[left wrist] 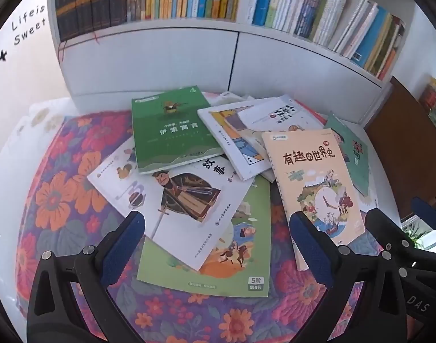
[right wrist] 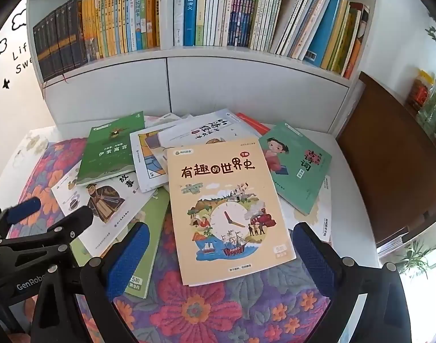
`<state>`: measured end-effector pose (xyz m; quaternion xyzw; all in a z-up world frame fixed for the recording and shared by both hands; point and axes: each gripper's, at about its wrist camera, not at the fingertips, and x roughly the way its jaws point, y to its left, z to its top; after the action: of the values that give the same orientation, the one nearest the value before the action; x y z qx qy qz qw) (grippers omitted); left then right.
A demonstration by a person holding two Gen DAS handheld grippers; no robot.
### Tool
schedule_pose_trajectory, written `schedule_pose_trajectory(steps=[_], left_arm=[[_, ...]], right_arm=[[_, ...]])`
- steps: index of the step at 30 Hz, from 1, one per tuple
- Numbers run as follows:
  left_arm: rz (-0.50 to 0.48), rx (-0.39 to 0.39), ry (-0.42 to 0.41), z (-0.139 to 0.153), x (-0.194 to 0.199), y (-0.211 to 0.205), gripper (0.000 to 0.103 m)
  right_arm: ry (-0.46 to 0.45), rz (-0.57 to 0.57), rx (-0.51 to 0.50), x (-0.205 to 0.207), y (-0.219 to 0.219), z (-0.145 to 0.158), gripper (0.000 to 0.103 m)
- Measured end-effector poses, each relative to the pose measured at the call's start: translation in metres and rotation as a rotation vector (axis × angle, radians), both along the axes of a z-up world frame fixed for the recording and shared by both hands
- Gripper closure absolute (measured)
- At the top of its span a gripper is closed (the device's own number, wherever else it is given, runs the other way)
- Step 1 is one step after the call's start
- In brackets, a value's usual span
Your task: Organize books
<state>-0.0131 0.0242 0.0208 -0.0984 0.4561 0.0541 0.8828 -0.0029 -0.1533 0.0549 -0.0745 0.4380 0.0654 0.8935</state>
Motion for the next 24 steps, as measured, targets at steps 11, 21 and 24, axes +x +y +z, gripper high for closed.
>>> schedule_pose_trajectory(steps=[11, 21, 24], left_arm=[[0.013, -0.017, -0.022, 0.006, -0.004, 0.006, 0.002], [0.007, 0.01, -0.026, 0.007, -0.005, 0.004, 0.002], [0.005, 0.011, -0.034, 0.008, -0.005, 0.004, 0.002]], right_arm=[[-0.026, 0.018, 0.011, -0.005, 0.01, 0.005, 0.003], [-0.006, 0.023, 0.035, -0.002, 0.009, 0.005, 0.003], [-0.012, 0.034, 0.025, -0.003, 0.011, 0.005, 0.003]])
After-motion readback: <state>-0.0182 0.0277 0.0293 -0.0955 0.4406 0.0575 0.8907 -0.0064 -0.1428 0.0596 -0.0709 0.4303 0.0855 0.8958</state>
